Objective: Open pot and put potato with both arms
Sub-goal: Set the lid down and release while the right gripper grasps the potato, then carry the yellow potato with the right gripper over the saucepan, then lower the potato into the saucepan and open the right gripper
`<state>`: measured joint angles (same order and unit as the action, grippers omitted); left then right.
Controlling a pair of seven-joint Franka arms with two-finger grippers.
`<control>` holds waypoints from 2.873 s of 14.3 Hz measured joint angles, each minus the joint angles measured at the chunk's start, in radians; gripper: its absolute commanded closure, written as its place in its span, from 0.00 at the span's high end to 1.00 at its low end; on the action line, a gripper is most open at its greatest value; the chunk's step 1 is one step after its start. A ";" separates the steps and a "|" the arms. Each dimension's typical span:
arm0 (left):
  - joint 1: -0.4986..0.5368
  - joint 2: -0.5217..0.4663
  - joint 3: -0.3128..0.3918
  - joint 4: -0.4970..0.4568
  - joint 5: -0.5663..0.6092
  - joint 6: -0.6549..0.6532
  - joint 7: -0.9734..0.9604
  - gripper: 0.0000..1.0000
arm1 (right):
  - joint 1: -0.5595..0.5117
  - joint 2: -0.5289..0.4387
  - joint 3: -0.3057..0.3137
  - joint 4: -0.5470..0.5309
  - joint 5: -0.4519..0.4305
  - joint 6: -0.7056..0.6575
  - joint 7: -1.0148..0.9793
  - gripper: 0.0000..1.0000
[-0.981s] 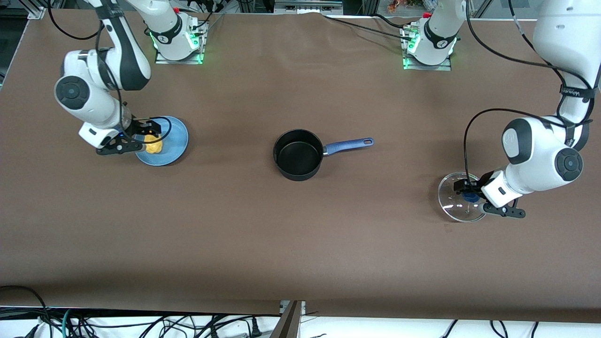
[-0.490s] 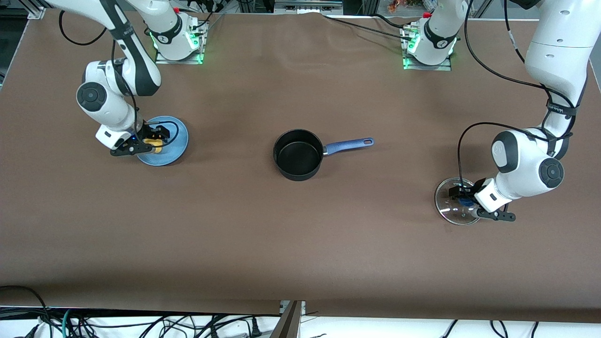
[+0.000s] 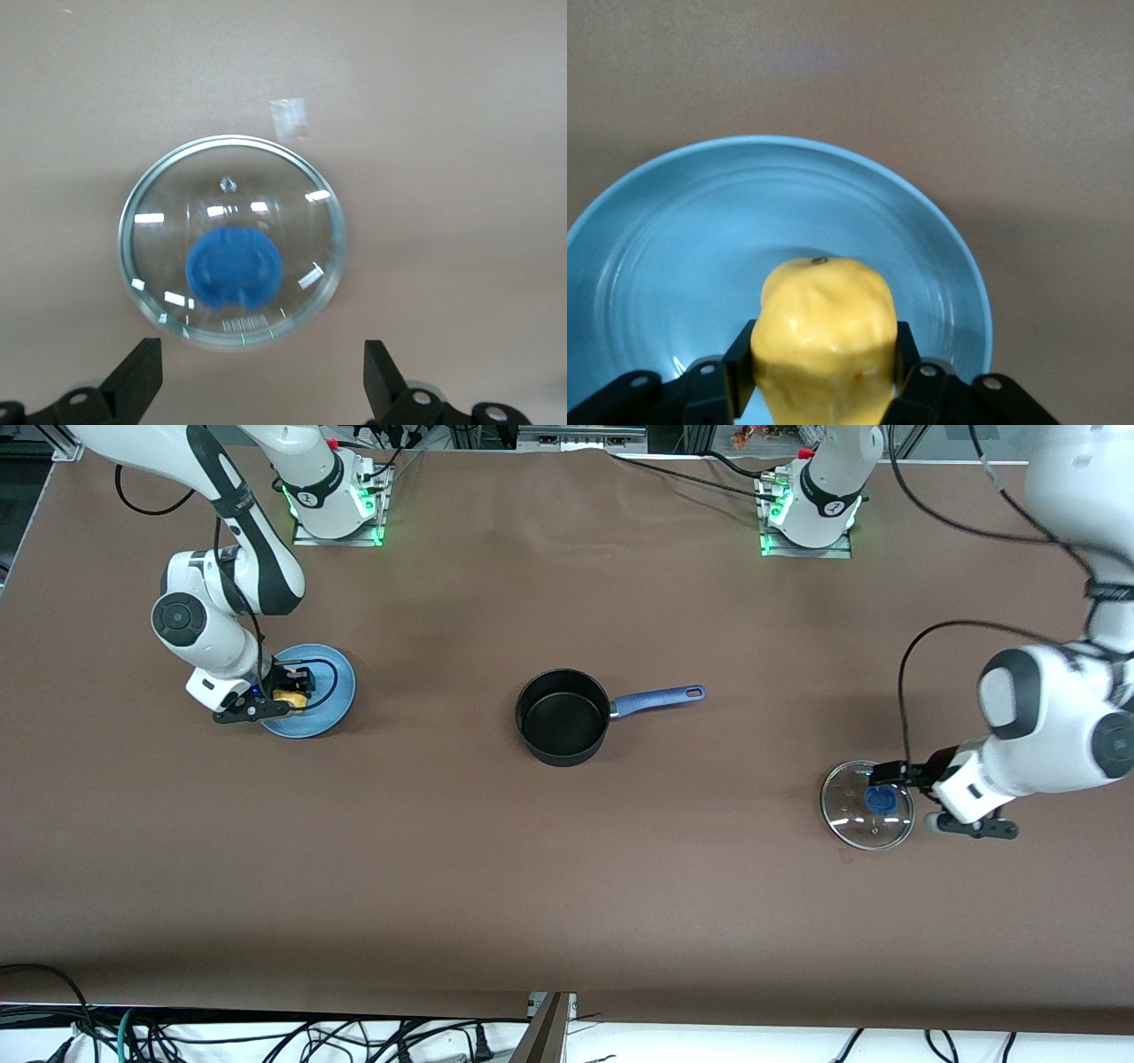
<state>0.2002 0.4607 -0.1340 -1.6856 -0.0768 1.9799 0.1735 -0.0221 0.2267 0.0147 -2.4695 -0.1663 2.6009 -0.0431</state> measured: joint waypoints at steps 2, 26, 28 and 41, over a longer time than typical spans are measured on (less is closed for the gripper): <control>-0.019 -0.058 0.000 0.073 0.000 -0.150 -0.044 1.00 | 0.000 -0.004 0.001 0.015 0.000 -0.034 -0.001 0.31; -0.136 -0.251 0.059 0.304 0.028 -0.517 -0.311 1.00 | 0.489 0.491 0.283 1.046 0.215 -0.456 0.897 0.31; -0.136 -0.251 0.060 0.304 0.028 -0.517 -0.311 1.00 | 0.511 0.514 0.282 1.046 0.203 -0.454 0.898 0.31; -0.136 -0.250 0.062 0.304 0.028 -0.517 -0.311 1.00 | 0.574 0.608 0.251 1.047 0.103 -0.426 0.934 1.00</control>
<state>0.0646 0.2104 -0.0716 -1.3821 -0.0492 1.4630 -0.1375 0.5516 0.8348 0.2658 -1.4224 -0.0638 2.1750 0.8906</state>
